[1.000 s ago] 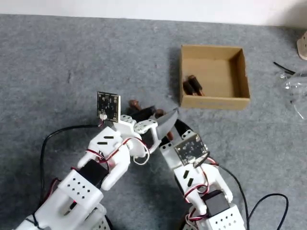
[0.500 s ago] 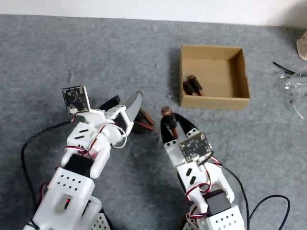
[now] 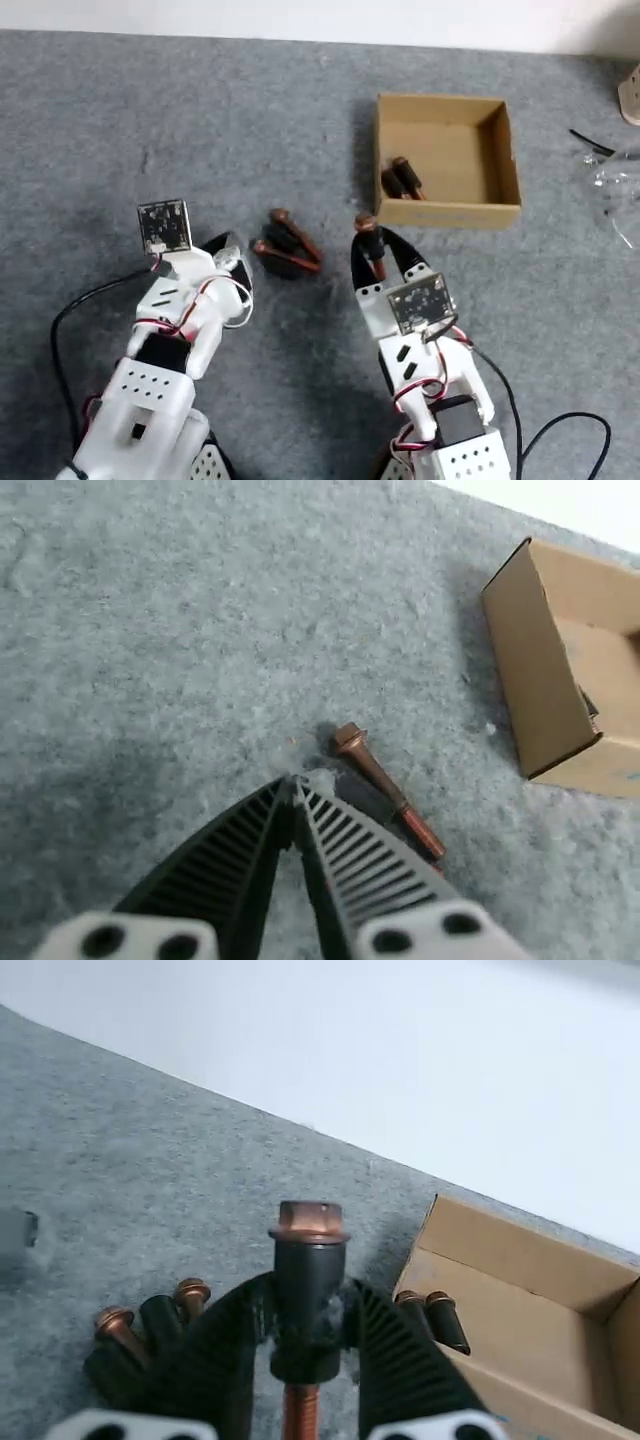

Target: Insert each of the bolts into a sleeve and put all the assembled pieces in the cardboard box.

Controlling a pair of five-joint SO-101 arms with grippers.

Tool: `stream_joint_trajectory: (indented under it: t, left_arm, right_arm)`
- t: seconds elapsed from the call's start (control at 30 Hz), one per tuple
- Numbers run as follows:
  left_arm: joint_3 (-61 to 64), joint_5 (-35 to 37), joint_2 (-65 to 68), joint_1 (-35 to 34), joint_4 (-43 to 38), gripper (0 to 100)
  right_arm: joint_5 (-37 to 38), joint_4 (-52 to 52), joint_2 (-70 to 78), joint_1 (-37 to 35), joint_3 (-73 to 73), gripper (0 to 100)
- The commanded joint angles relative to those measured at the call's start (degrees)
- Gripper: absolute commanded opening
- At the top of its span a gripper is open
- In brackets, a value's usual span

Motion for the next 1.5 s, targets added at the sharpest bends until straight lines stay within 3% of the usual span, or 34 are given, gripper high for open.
stream_joint_trajectory:
  t: [0.0,0.13,0.3,0.5,0.67,0.97,1.2,1.47]
  left_arm:
    - [-0.4,-0.9,-0.1,-1.3,-0.1,1]
    - [-0.9,-1.9,0.0,-3.4,-0.1,1]
    - [-0.8,-10.1,0.2,-3.1,0.0,1]
    - [-2.1,-19.8,0.3,-3.5,0.9,1]
    - [-1.8,-28.7,0.3,-7.2,1.1,1]
    - [-1.5,-29.4,-0.1,-8.4,1.1,1]
    - [-1.5,-29.5,0.2,-8.4,1.1,1]
    - [-1.5,-29.6,0.2,-8.4,1.1,1]
  right_arm:
    - [-0.4,-2.4,-0.9,1.0,6.2,0.5]
    - [-0.4,0.1,-0.9,1.1,6.2,0.5]
    - [-0.4,0.4,-0.9,1.7,6.2,0.9]
    - [-0.4,3.1,-0.9,8.2,6.2,0.9]
    - [-0.4,5.0,-0.9,10.1,6.0,0.9]
    - [2.6,4.9,-0.9,5.3,4.9,1.0]
    - [1.8,7.4,0.9,5.3,-6.8,1.0]
    - [2.0,9.5,33.2,5.7,-31.7,1.0]
